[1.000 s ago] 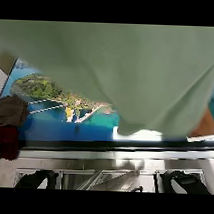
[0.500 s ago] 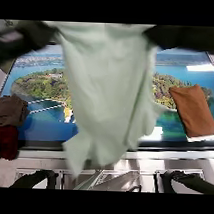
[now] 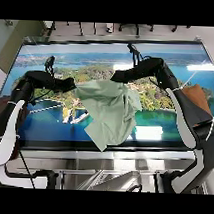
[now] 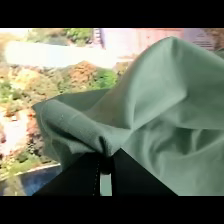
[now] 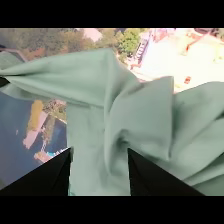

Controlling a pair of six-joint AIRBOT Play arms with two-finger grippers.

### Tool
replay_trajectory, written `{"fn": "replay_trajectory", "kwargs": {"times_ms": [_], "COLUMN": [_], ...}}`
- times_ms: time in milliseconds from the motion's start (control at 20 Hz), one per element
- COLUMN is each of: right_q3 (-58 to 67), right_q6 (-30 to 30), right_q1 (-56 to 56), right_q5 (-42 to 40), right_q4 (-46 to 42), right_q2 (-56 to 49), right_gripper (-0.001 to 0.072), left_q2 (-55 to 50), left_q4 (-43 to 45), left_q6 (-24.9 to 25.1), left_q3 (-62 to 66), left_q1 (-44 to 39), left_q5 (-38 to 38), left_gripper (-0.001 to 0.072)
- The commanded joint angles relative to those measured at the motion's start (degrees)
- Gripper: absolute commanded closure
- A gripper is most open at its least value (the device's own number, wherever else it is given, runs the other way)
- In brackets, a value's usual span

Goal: Fold the shirts.

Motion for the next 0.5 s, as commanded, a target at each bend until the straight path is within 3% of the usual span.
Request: {"fn": "replay_trajectory", "kwargs": {"times_ms": [0, 50, 200, 350, 400, 450], "right_q3": [0.52, 0.48, -3.04, -22.38, -32.35, -42.03], "right_q6": [4.33, 4.52, 9.31, 12.55, 13.05, 15.45], "right_q1": [-3.82, -6.08, -11.3, -11.3, -10.71, -10.01], "right_q5": [-5.66, -9.51, -19.17, -19.52, -16.81, -13.35], "right_q4": [0.22, 0.09, -3.32, -7.8, -7.52, -7.21], "right_q2": [1.77, 4.28, 12.59, 26.49, 32.39, 37.94], "right_gripper": [0.0331, 0.0372, 0.0372, 0.0367, 0.0355, 0.0253], "left_q2": [-4.76, -5.49, -7.21, -8.61, -8.81, -8.79], "left_q4": [0.5, 0.48, 0.48, 0.92, 0.94, 0.94], "left_q6": [0.07, 0.09, 0.09, 0.09, 0.09, 0.11], "left_q3": [-0.17, 0.9, 5.09, 8.33, 8.76, 8.76], "left_q1": [1.31, 1.31, 1.25, 1.27, 1.27, 1.27], "left_q5": [-0.31, -0.24, 0.02, 1.46, 1.62, 1.53], "left_gripper": [0.0688, 0.0688, 0.0688, 0.0688, 0.0688, 0.0688]}}
